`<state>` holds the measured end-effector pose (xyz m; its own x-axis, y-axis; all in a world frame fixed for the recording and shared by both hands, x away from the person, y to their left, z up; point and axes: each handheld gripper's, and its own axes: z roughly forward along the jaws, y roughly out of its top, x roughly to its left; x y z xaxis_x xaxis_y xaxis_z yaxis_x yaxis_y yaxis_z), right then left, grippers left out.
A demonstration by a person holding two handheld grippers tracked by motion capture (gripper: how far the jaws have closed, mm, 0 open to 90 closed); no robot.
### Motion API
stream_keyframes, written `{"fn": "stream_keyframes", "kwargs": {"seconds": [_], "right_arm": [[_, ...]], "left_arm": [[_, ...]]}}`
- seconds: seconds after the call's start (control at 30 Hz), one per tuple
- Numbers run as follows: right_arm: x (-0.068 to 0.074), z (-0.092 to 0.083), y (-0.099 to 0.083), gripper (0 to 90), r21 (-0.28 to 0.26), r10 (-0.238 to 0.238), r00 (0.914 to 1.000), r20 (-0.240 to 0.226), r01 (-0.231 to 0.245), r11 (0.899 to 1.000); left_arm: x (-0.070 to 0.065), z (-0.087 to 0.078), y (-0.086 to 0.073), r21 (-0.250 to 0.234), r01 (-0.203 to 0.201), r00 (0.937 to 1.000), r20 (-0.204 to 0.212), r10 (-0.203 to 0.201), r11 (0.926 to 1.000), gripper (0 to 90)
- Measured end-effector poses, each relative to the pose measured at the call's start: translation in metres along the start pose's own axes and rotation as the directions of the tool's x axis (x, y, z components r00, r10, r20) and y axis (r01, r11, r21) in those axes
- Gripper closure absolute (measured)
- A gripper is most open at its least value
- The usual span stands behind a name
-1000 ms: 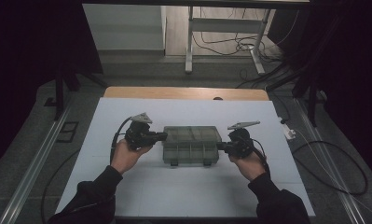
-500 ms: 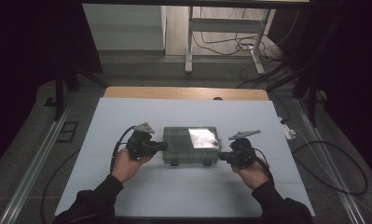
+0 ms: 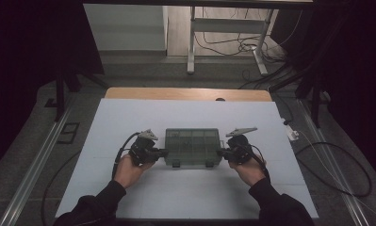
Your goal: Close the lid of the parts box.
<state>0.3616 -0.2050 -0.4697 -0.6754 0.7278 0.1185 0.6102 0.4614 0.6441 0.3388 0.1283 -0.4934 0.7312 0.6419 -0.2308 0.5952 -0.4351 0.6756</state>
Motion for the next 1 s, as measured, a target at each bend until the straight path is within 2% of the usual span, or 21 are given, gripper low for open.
{"fn": "stream_keyframes", "kwargs": {"seconds": [0.27,0.33,0.4,0.43,0.47,0.5,0.53,0.6,0.73,0.87,1.0], "right_arm": [[-0.001,0.003,-0.001,88.1,0.006,0.005,1.0,0.002,-0.005,1.0],[-0.001,0.002,-0.001,85.0,0.006,0.003,1.0,0.001,-0.003,1.0],[0.001,-0.001,-0.002,77.7,-0.001,0.007,1.0,0.005,-0.007,1.0],[0.001,-0.001,-0.002,77.7,-0.001,0.007,1.0,0.005,-0.007,1.0],[0.002,-0.003,-0.002,74.4,-0.006,0.011,0.9999,0.002,-0.011,1.0],[0.003,-0.008,-0.002,65.7,-0.019,0.008,0.9999,0.008,-0.008,1.0],[0.003,-0.008,-0.002,65.7,-0.019,0.008,0.9999,0.008,-0.008,1.0],[0.004,-0.011,-0.003,57.9,-0.025,-0.002,1.0,0.006,0.002,1.0],[0.004,-0.017,-0.008,42.4,-0.032,-0.023,0.9996,0.018,0.024,0.999],[0.003,-0.02,-0.011,30.3,-0.04,-0.012,0.9999,0.002,0.012,0.999],[0.005,-0.022,-0.012,21.7,-0.046,-0.008,0.9999,-0.015,0.008,0.999]], "left_arm": [[0.0,0.001,-0.002,0.0,0.009,1.0,0.004,-0.009,1.0,88.0],[-0.001,-0.001,-0.001,0.003,0.006,1.0,-0.004,-0.006,1.0,85.6],[-0.002,-0.005,-0.001,-0.009,0.008,0.9999,-0.007,-0.008,0.9999,78.8],[-0.002,-0.005,-0.001,-0.009,0.008,0.9999,-0.007,-0.008,0.9999,75.0],[-0.002,-0.009,-0.001,-0.019,0.014,0.9999,-0.004,-0.015,0.9997,75.0],[-0.002,-0.011,-0.001,-0.025,0.014,0.9999,-0.005,-0.014,0.9996,61.6],[-0.002,-0.013,-0.002,-0.031,0.015,0.9998,-0.009,-0.016,0.9994,61.6],[-0.003,-0.018,-0.004,-0.044,0.014,0.9998,-0.011,-0.015,0.9989,48.9],[-0.003,-0.024,-0.01,-0.042,0.024,0.9996,-0.012,-0.025,0.9988,32.2],[-0.004,-0.03,-0.014,-0.044,0.031,0.9993,-0.02,-0.032,0.9985,18.6],[-0.007,-0.036,-0.017,-0.036,0.033,0.9987,-0.037,-0.034,0.9988,8.8]]}}
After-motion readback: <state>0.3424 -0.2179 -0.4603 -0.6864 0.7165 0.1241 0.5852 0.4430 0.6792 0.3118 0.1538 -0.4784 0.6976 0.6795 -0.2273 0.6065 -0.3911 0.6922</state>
